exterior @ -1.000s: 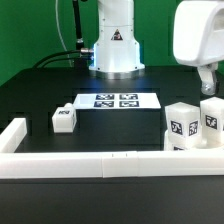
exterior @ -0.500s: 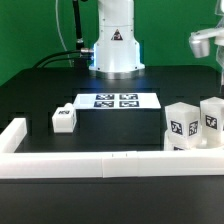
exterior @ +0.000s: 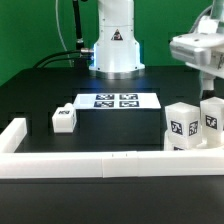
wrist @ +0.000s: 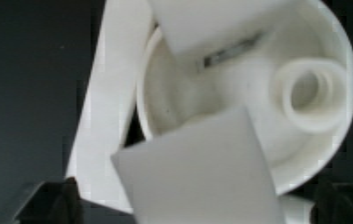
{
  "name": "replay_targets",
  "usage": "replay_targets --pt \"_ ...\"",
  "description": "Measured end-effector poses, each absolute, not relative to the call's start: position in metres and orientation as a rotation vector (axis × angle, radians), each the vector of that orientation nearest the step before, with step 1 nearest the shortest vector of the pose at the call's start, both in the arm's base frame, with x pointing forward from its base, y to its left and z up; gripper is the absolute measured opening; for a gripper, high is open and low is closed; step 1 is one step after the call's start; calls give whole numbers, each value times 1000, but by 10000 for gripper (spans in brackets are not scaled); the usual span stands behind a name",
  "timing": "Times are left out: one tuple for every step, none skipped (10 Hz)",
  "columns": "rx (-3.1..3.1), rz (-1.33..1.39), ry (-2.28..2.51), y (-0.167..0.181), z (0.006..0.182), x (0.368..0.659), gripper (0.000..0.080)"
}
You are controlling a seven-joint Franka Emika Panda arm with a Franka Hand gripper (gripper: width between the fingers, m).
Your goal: Assemble stool
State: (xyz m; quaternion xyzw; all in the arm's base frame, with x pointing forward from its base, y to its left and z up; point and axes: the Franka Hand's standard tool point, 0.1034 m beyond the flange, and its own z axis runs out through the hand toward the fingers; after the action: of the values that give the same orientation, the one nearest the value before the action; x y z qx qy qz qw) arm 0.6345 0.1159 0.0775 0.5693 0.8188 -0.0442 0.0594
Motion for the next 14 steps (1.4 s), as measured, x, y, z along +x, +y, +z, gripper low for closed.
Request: replay_targets --pt "1630 -151 2554 112 71 634 649" --pt "1673 -148 2525 111 71 635 649" --pt "1674 -149 2525 111 71 635 510" --pt "1695 -148 2511 110 70 635 510" --pt "1787 -144 2444 110 70 634 359" --pt "1851 -141 2393 109 70 634 336" --pt "1959 -137 2300 108 70 634 336" --pt "2069 -124 2198 106 70 634 336" --pt "2191 -105 2072 101 69 635 336" --pt "2390 -97 1834 99 69 634 336" --pt "2527 -99 1637 100 69 633 336" --pt "2671 -95 1423 101 69 632 337" --pt "2801 -117 1207 101 68 630 337" --pt "2850 -129 1113 102 69 632 337"
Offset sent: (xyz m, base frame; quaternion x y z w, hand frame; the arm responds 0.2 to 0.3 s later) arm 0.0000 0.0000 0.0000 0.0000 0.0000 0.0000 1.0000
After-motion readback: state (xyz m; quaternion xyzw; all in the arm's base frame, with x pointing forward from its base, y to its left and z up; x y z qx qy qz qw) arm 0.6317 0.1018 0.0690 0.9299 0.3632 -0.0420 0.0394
